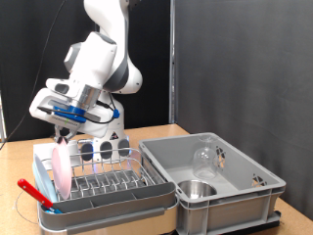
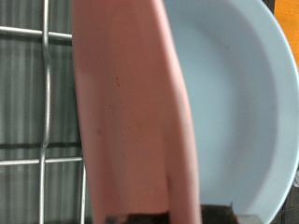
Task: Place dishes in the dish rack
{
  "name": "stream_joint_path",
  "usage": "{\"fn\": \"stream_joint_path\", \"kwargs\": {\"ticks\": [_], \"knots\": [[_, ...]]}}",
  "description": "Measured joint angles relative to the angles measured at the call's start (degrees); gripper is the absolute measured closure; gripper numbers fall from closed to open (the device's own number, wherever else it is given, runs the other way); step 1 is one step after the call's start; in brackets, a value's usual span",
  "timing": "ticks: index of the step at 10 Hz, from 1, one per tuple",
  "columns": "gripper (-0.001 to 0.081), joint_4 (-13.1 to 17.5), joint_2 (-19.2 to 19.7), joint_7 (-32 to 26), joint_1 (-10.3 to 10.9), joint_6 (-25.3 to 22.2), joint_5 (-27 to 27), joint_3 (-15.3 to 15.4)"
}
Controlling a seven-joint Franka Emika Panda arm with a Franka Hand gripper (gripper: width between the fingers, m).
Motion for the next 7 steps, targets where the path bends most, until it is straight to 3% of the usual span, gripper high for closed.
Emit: {"fn": "stream_joint_path", "kwargs": {"ticks": [5, 6, 7], "knots": [[0.0764, -0.18, 1.53, 0.08, -0.69, 0.33, -0.02, -0.13], [0.0575, -0.41, 1.58, 0.21, -1.07, 0.47, -0.28, -0.13], [0.0575, -0.62, 1.6, 0.65, -1.39, 0.72, -0.82, -0.13]]}}
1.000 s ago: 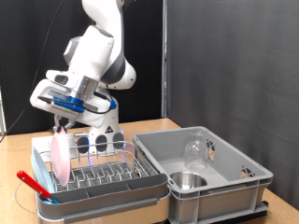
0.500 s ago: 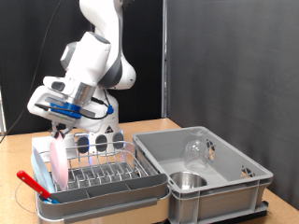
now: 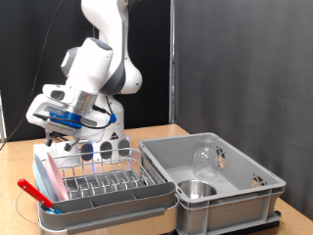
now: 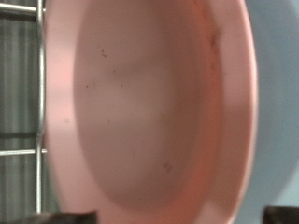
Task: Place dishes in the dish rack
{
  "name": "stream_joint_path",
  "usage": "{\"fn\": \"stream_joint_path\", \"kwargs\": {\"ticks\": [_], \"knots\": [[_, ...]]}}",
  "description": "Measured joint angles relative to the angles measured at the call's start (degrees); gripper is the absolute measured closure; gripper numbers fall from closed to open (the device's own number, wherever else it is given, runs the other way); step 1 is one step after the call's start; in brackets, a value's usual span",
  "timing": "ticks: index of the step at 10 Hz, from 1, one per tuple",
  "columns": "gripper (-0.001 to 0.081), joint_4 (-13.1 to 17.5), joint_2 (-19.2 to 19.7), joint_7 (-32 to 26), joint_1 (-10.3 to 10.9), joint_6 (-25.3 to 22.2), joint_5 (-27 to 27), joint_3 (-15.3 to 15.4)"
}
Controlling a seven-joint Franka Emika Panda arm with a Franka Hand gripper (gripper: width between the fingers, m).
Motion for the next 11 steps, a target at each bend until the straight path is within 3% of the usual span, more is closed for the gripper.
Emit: {"fn": "stream_joint_path", "kwargs": {"ticks": [1, 2, 3, 4, 5, 6, 8, 10, 11], "knots": [[0.0396, -0.13, 0.02, 0.44, -0.23, 0.32, -0.41, 0.0], [0.0396, -0.18, 0.03, 0.51, -0.35, 0.65, -0.46, 0.0], [0.0213, -0.18, 0.01, 0.09, -0.38, 1.27, 0.55, -0.06], [0.0081, -0.23, -0.22, -2.03, 0.13, 2.68, 4.23, -0.59], [0.0081, -0.28, -0.97, -6.63, 1.73, 4.28, 10.7, -1.96], [0.0012, -0.24, -2.44, -12.28, 4.46, 4.6, 18.53, -3.88], [0.0, 0.4, -6.69, -20.96, 9.77, 1.62, 30.49, -7.02], [-0.0005, 0.1, -10.47, -21.09, 10.6, 0.63, 31.77, -6.67], [-0.0005, 0.07, -10.29, -21.22, 10.59, 0.31, 31.77, -6.71]]}}
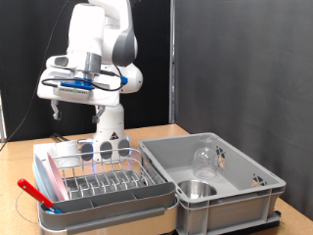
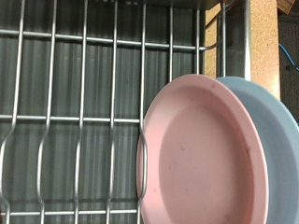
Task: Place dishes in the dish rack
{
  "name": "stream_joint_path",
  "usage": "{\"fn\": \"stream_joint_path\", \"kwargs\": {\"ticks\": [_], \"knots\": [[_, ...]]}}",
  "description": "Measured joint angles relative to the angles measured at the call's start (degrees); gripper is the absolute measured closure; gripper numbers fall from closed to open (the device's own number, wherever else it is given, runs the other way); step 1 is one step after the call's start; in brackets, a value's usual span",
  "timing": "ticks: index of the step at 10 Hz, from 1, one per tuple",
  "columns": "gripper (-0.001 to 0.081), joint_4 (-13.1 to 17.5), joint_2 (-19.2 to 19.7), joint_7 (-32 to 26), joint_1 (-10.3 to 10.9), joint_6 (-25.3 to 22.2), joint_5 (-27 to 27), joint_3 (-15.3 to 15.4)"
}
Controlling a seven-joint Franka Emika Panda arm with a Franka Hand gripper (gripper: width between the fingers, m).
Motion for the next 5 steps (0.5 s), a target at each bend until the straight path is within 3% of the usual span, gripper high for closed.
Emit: {"fn": "stream_joint_path", "kwargs": {"ticks": [2, 5], "knots": [[-0.0005, 0.29, 0.41, -1.99, 1.36, -2.53, 2.73, -0.16], [-0.0005, 1.32, 1.57, -2.17, 6.11, -8.64, 7.3, 1.95]]}}
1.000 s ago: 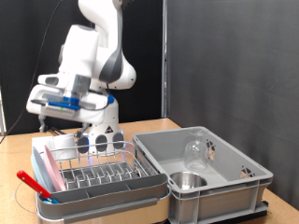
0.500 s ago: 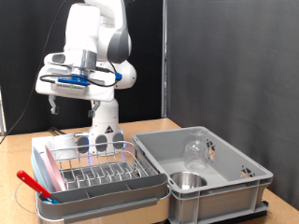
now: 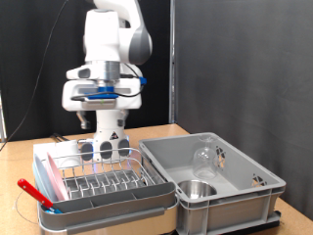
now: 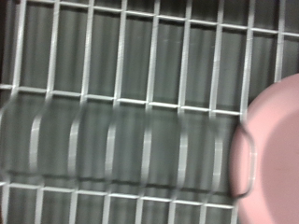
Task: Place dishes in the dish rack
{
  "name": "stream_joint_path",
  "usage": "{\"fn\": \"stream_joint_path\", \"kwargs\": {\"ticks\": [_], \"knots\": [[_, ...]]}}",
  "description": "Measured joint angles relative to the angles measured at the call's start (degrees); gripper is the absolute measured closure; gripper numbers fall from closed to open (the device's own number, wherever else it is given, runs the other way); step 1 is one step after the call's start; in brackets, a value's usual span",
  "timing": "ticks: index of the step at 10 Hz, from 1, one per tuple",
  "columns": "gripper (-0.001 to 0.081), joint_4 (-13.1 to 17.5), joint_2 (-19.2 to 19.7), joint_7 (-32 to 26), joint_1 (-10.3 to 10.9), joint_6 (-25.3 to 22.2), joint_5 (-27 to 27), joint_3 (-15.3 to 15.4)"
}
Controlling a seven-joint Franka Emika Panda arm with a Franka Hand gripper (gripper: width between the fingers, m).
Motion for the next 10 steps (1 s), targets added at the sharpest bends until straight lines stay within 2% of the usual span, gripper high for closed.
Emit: {"fn": "stream_joint_path", "kwargs": {"ticks": [1, 2, 3, 4, 5, 7, 9, 10], "knots": [[-0.0005, 0.22, 0.42, -0.27, 1.4, -0.49, 0.5, 0.78], [-0.0005, -0.19, 1.02, 0.98, 2.14, 3.03, -0.05, 2.41], [-0.0005, -0.9, 1.57, 6.35, 1.41, 6.63, -3.21, 5.34], [-0.0005, -0.9, 2.0, 14.11, -1.86, 7.8, -7.8, 9.7], [-0.0005, -0.9, 2.0, 11.3, -1.28, 7.05, -5.62, 8.96], [-0.0005, 0.61, 2.28, 10.38, -0.03, -1.44, 1.65, 8.28], [-0.0005, 4.14, 4.23, 11.39, 2.5, -9.9, 10.86, 8.75], [-0.0005, 5.82, 5.55, 11.49, 3.56, -13.19, 13.52, 9.16]]}}
